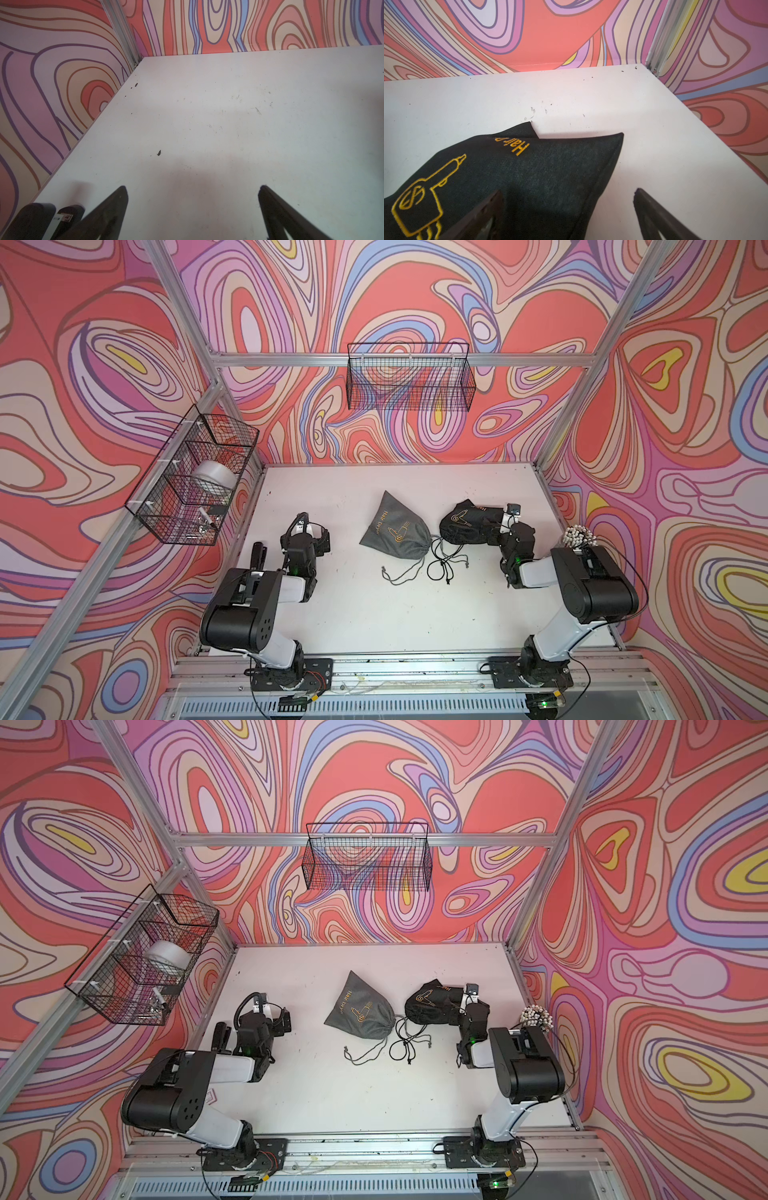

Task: Pack away hair dryers
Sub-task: Reset both arms

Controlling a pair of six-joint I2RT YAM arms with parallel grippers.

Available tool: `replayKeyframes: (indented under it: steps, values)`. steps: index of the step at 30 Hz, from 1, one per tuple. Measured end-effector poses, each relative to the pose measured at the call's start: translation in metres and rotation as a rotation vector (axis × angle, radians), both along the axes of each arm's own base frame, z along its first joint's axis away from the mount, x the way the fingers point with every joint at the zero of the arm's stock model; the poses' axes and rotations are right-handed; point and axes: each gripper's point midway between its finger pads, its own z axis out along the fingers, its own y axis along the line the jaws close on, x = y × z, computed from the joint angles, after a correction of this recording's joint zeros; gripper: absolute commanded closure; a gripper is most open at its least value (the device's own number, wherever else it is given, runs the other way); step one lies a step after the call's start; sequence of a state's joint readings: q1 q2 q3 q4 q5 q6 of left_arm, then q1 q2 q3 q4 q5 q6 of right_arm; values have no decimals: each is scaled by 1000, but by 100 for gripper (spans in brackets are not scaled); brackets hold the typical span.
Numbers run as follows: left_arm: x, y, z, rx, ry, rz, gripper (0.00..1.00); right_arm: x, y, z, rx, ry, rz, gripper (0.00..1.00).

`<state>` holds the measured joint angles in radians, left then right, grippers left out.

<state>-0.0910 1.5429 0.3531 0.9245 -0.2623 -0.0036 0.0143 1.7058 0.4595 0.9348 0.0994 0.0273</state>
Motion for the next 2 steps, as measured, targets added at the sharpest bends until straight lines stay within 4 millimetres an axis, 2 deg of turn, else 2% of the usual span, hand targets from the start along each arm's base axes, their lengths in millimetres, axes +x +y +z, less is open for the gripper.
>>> replayKeyframes:
  steps: [2]
  values:
    - [0,0,0,0,0,0,0,0,0,0,0,0,0,2]
